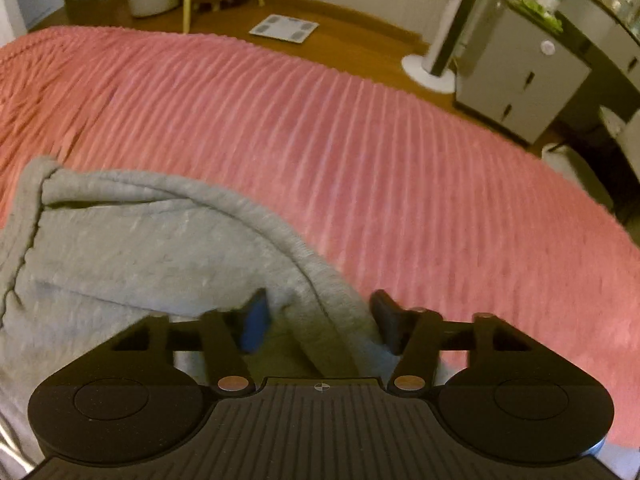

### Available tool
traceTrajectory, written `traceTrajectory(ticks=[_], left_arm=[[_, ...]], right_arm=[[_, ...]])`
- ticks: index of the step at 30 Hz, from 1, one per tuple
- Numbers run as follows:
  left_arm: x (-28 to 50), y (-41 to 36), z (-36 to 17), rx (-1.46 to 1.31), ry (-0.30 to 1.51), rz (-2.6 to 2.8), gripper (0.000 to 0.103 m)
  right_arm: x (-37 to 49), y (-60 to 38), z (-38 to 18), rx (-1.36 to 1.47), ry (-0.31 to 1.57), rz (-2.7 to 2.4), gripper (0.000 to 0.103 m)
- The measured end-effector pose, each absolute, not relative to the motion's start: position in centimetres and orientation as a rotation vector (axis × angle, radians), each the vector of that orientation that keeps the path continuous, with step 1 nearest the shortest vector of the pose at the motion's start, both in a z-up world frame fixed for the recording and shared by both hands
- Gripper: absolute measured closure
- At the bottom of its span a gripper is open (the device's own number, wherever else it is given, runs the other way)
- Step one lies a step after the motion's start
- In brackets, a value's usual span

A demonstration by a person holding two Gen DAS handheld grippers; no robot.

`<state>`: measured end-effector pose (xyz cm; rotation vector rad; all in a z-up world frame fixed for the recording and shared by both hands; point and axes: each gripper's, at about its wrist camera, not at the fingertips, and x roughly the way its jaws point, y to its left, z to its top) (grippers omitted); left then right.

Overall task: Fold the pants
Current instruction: 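Close the left gripper on the other leg hem while the right gripper holds its hem, then lift both hems and fold the legs over toward the waistband, then open both grippers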

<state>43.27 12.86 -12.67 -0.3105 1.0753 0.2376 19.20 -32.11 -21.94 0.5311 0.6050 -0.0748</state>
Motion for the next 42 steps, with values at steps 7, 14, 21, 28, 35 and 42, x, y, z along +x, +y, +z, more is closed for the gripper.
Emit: traceTrajectory(ticks=[7, 14, 21, 28, 35, 42], left_arm=[[40.8, 14.7, -12.1, -0.338, 1.022, 0.147, 0.081], [38.3, 16.3, -11.3, -0.414, 1.000, 0.083, 0.085], [35.5, 17.0, -10.6, -0.435, 1.003, 0.045, 0.086], [31.1, 17.6, -7.4, -0.436, 0.940, 0.000, 0.091], [17.5, 19.3, -4.0, -0.461, 0.828, -0.114, 0.094], [8.4, 18.8, -11.8, -0.427, 1.010, -0.085, 0.094]], right_arm=[[19.3, -32.6, -19.1, 0.506, 0.618, -0.169, 0.003], [24.6, -33.1, -15.1, 0.253, 0.560, -0.337, 0.008], [31.3, -36.5, -18.7, 0.267, 0.804, -0.440, 0.064], [25.6, -39.7, -13.5, 0.391, 0.666, -0.384, 0.096], [9.6, -44.1, -10.5, 0.585, 0.483, -0.418, 0.097], [4.0, -44.7, -18.4, 0.664, 0.635, -0.551, 0.095]])
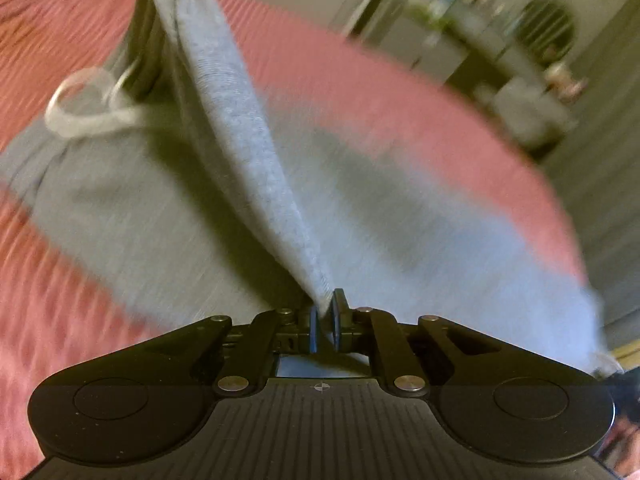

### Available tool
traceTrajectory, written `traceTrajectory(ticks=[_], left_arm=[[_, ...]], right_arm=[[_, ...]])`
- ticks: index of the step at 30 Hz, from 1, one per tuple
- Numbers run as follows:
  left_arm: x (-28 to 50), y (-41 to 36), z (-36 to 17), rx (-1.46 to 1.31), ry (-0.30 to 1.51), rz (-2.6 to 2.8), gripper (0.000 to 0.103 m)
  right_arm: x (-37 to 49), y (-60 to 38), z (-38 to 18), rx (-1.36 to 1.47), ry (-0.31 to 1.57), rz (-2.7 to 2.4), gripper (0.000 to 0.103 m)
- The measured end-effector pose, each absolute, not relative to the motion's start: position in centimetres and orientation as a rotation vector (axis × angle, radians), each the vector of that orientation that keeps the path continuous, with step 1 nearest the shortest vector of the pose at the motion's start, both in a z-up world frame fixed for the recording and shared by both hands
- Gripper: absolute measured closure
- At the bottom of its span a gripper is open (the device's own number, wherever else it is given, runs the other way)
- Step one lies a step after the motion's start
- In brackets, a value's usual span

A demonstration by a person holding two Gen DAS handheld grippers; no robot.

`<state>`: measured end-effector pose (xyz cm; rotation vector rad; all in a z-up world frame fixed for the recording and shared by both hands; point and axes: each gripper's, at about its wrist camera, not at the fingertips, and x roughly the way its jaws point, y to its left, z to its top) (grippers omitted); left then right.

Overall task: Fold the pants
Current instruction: 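Lift both hems and fold the legs over toward the waistband, then open both grippers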

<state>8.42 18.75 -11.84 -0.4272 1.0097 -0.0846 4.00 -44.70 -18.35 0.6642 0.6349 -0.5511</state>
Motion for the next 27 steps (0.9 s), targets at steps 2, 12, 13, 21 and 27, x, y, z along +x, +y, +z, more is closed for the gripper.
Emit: traceTrajectory(ticks=[2, 12, 13, 21, 27], left_arm=[[8.0, 19.1, -13.1, -0.401, 1.026, -0.056, 0.087], [11.2, 24.0, -13.4, -0.520, 0.888, 0.151, 0.042], [11.3, 24.6, -13.5, -0.564, 0.884, 0.150, 0.042], [11.0, 25.8, -13.6, -0.585, 0.892, 0.161, 0.080], [9.5, 26.6, -12.6, -0.621, 0.873, 0.143, 0.089]], right_arm=[[3.9, -44.5, -20.2, 0.690, 0.652, -0.581, 0.095], [2.9, -45.2, -21.6, 0.894, 0.500, -0.516, 0.073], [2.6, -45.3, -21.9, 0.908, 0.486, -0.506, 0.072], [4.9, -43.1, -21.0, 0.718, 0.516, -0.469, 0.040], [5.9, -43.0, -19.6, 0.702, 0.589, -0.501, 0.098]])
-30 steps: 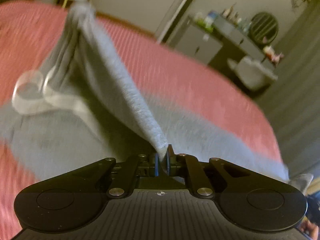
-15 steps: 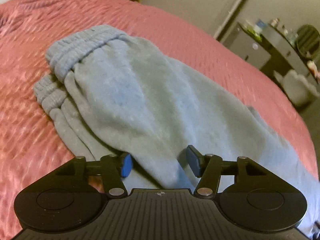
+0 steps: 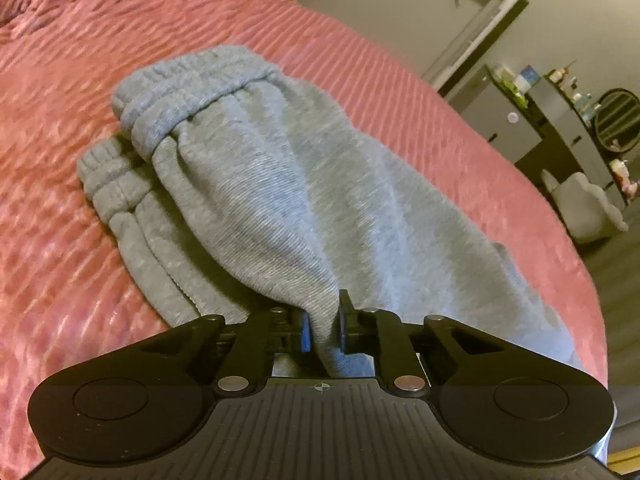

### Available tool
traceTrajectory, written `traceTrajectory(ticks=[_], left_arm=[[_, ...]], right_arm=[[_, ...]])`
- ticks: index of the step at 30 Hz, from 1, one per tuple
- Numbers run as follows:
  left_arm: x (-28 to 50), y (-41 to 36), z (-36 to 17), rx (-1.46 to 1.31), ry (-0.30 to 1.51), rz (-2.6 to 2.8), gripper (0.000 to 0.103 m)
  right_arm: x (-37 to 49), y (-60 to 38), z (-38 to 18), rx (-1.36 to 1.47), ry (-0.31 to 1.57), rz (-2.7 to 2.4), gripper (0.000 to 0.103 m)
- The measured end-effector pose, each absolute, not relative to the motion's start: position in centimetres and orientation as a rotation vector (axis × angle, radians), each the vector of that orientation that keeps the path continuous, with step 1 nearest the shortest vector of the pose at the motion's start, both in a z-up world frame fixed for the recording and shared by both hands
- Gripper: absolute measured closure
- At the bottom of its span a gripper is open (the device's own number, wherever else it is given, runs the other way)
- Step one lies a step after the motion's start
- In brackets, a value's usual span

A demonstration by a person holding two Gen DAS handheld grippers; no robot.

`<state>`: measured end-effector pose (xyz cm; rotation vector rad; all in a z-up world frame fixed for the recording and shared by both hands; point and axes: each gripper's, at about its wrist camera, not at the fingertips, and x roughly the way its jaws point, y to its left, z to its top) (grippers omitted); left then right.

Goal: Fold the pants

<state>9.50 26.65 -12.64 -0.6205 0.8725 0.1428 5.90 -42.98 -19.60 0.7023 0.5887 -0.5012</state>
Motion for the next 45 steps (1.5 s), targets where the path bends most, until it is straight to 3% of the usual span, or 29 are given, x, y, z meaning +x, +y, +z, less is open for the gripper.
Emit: traceTrajectory(ticks=[9, 13, 16, 20, 24, 27, 30, 36, 41, 45], left_arm=[[6.4, 27.0, -9.3, -0.649, 0.797, 0.066, 0.090], [5.3, 27.5, -11.5, -0.627, 0.867, 0.094, 0.089], [5.4, 27.8, -13.8, -0.646, 0.936, 0.137, 0.085], [5.3, 26.6, -11.5, -0.514, 0.874, 0.193, 0.067], [4.6, 27.1, -9.1, -0.453, 0.770, 0.341, 0.043], [4.1, 27.2, -7.7, -0.409, 0.692, 0.465, 0.038], [4.6, 25.8, -7.2, -0.347, 0.665, 0.421, 0.023], [7.6, 22.1, -9.8, -0.295, 0.739, 0.296, 0.023], [9.6, 20.0, -13.1, -0.147, 0.809, 0.340, 0.022], [10.3, 19.5, -13.6, -0.139, 0.828, 0.372, 0.021]], right_arm=[[1.7, -42.0, -15.0, 0.667, 0.453, -0.439, 0.098], [1.3, -42.3, -16.4, 0.558, 0.546, -0.536, 0.096], [2.1, -42.6, -18.6, 0.491, 0.699, -0.639, 0.073], [-0.4, -43.6, -17.9, 0.561, 0.596, -0.727, 0.040], [-1.2, -43.8, -16.4, 0.534, 0.555, -0.828, 0.038], [-0.7, -42.2, -14.9, 0.541, 0.484, -0.807, 0.035], [1.6, -39.3, -14.1, 0.559, 0.462, -0.642, 0.030], [9.2, -32.4, -16.7, 0.525, 0.673, -0.145, 0.030], [8.8, -34.9, -17.4, 0.376, 0.710, -0.239, 0.029], [5.2, -40.9, -14.6, 0.275, 0.649, -0.623, 0.014]])
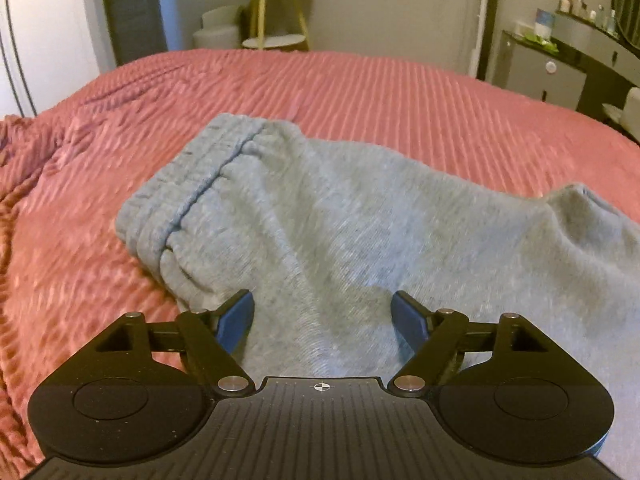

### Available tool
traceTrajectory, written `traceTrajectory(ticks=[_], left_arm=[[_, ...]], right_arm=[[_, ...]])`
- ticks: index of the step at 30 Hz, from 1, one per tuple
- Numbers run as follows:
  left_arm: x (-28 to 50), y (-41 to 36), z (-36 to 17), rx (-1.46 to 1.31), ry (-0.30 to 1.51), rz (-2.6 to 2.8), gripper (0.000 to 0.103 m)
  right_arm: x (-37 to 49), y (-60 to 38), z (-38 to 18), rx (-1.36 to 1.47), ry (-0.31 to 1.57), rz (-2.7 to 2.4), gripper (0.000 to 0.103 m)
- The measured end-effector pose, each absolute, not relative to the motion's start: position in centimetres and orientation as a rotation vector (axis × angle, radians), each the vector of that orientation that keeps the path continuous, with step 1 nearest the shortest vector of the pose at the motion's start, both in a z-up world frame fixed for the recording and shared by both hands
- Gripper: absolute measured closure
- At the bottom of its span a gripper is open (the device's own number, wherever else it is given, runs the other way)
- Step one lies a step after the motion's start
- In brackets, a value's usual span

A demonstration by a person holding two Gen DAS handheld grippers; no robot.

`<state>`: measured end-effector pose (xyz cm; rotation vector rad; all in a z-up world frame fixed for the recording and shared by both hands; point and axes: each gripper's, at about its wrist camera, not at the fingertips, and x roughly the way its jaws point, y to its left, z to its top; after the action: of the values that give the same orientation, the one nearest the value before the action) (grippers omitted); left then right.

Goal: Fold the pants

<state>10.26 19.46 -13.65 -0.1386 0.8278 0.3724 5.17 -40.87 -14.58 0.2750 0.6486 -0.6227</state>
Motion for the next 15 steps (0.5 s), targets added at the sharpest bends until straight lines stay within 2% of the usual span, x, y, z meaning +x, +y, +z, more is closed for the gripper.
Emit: traceTrajectory(ticks=[2, 5, 9, 15], left_arm=[[10.0, 19.2, -12.8, -0.162, 0.816, 0.351, 0.021], [9.6, 17.6, -10.9, -0.234, 0.791, 0.301, 0.014], [9.5, 12.8, -8.6, -0.304, 0.747, 0.225, 0.006], [8.7, 4.3, -10.7, -0.147, 0.781, 0.217, 0.005]], right_arm=[[0.7, -44.4, -12.6, 0.473, 0.504, -0.626, 0.000], [-5.5, -48.3, -12.2, 0.817, 0.360, -0.574, 0.000], [-7.7, -49.4, -13.1, 0.901, 0.391, -0.537, 0.000], [-4.7, -47.5, -15.4, 0.954, 0.500, -0.443, 0.000]])
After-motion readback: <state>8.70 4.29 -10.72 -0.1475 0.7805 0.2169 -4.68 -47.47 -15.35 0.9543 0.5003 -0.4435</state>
